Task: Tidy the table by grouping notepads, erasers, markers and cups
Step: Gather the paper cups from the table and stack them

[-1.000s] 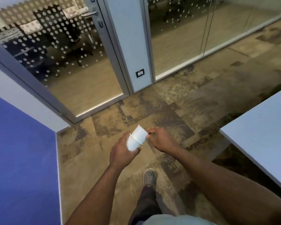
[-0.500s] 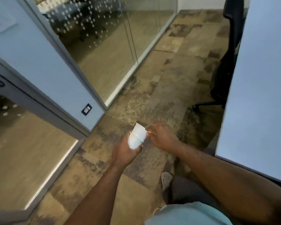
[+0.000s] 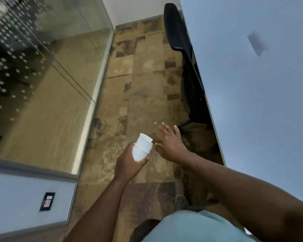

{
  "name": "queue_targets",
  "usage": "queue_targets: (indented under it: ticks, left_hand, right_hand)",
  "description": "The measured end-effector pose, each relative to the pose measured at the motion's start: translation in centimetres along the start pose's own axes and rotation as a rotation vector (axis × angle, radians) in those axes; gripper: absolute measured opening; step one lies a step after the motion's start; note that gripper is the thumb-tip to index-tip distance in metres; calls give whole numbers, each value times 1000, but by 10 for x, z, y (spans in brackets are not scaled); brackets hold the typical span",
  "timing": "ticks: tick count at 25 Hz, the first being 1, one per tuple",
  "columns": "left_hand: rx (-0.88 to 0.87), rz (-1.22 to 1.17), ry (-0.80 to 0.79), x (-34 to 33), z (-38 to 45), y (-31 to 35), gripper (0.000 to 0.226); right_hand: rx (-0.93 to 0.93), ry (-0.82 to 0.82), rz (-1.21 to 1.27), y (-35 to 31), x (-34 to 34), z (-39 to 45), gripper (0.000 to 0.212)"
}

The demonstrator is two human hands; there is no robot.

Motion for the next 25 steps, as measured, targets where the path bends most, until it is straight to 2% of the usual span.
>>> queue_targets:
  ticks: [4,7,12,17,21,25]
  left_hand:
    - [-148,-14,-146,-57,63,54,72]
    - [-238,-45,-316,-116,106,97,79]
    - [-444,-100,-571,-192,151,201,96]
    - [-697,-117,-760,-246,176,314,98]
    - [-639,-110,-821,-283,187,356,95]
    - [-527,-45,-808,-321,198,381,69]
  right_hand:
    - [-213,62,-34,74,22,35,26]
    - [-420,140,-92,141,42,46,25]
    - [-825,413,-141,237,98,26,17]
    - [-1050,553,-345,292,156,21,17]
    - [-1162,606,-442,326,186,13,20]
    - [-1225,613,-460,384,210,12,21]
Point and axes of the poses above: each hand's wrist, its own z-axis towards the middle knuckle, its own x-axis out of the back of the hand, y = z × x, the point moved 9 cm from there along z, towards the middle knuckle, and after that the axes turned 14 degrees about y, right-handed, at the moved point
